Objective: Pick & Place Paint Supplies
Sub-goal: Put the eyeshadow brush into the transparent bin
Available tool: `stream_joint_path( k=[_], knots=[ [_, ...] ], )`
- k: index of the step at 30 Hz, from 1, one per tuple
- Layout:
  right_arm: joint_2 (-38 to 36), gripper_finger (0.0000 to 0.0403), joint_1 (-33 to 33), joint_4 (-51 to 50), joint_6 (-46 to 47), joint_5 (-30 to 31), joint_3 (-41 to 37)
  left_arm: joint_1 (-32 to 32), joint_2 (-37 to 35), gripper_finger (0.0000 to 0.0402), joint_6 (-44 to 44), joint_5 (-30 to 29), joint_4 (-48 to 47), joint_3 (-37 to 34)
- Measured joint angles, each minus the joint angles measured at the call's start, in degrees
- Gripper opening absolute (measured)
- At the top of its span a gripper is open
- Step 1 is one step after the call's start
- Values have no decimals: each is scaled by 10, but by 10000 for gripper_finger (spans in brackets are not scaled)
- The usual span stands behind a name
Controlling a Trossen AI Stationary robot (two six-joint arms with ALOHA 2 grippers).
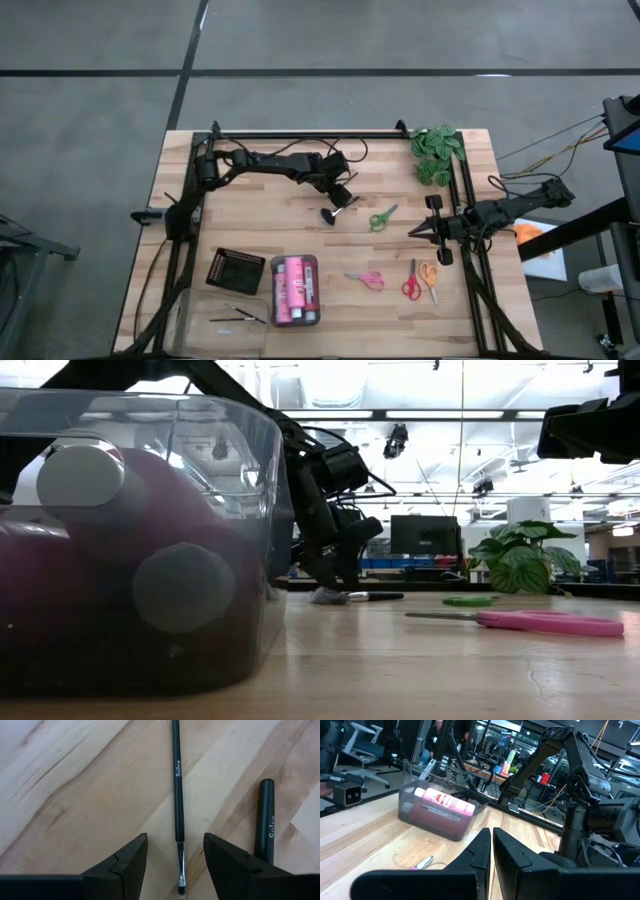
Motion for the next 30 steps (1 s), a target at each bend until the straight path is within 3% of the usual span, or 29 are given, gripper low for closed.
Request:
stream_joint_path(
  k=[5,13,18,30],
  knots=[
    [0,15,0,0,0,0,0,0,1,179,0,0,-2,0],
    [0,15,0,0,0,0,0,0,2,59,0,-1,-7,-1],
    [0,15,0,0,0,0,0,0,2,9,0,-7,-14,0],
    [0,15,0,0,0,0,0,-2,-2,6,5,-7,-51,0]
  ],
)
